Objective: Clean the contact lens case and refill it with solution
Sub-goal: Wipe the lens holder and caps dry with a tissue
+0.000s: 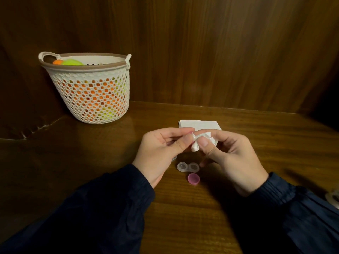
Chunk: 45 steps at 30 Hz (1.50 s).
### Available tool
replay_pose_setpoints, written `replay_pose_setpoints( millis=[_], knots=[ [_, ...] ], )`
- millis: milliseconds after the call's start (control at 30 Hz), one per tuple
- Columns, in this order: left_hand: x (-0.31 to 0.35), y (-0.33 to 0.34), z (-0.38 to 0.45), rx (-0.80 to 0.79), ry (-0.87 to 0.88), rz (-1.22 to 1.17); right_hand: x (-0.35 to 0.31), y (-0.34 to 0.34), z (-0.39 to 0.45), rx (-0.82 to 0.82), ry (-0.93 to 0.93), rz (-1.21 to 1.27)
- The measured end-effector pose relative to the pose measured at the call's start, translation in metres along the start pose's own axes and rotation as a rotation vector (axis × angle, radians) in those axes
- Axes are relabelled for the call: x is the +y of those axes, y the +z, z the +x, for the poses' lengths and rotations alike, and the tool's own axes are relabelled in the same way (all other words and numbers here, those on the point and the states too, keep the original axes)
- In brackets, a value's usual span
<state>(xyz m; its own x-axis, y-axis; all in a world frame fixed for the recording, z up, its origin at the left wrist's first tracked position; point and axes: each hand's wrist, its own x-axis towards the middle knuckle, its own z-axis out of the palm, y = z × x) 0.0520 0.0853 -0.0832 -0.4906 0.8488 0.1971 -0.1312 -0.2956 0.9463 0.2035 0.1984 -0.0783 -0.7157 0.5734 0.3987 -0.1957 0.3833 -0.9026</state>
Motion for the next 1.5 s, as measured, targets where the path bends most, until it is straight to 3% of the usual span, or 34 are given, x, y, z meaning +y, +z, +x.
replay_pose_setpoints(
  millis=[333,567,667,800,967,1067,1200,1333,1500],
  knots=[
    [-0.004,0.001,0.001,-0.008,0.027,0.111,-0.005,0.001,0.000,0.205,-0.052,-0.213],
    [-0.009,-0.001,0.000,0.050,0.063,0.213,-0.007,-0.005,0.002,0.054,0.033,-0.347],
    [-0.009,0.000,0.000,0.048,0.066,0.201,-0.006,-0.005,0.002,0.002,0.048,-0.224],
    [-0.009,0.003,0.000,0.039,0.095,0.198,-0.006,0.002,0.000,0.133,0.085,-0.067],
    [-0.011,0.001,0.000,0.049,0.125,0.251,-0.004,0.009,0.001,0.256,0.101,-0.237],
    [-0.010,-0.002,0.000,0.054,0.171,0.274,-0.007,0.011,0.003,0.239,0.158,-0.327],
    [-0.012,-0.002,-0.001,0.050,0.181,0.292,-0.013,0.003,0.002,0.068,0.305,-0.031],
    [-0.012,0.003,0.000,0.034,0.193,0.240,-0.015,0.003,-0.002,0.129,0.289,0.226],
    [-0.012,0.002,-0.002,0.046,0.178,0.278,-0.007,0.005,-0.001,0.248,0.211,-0.007]
  ],
)
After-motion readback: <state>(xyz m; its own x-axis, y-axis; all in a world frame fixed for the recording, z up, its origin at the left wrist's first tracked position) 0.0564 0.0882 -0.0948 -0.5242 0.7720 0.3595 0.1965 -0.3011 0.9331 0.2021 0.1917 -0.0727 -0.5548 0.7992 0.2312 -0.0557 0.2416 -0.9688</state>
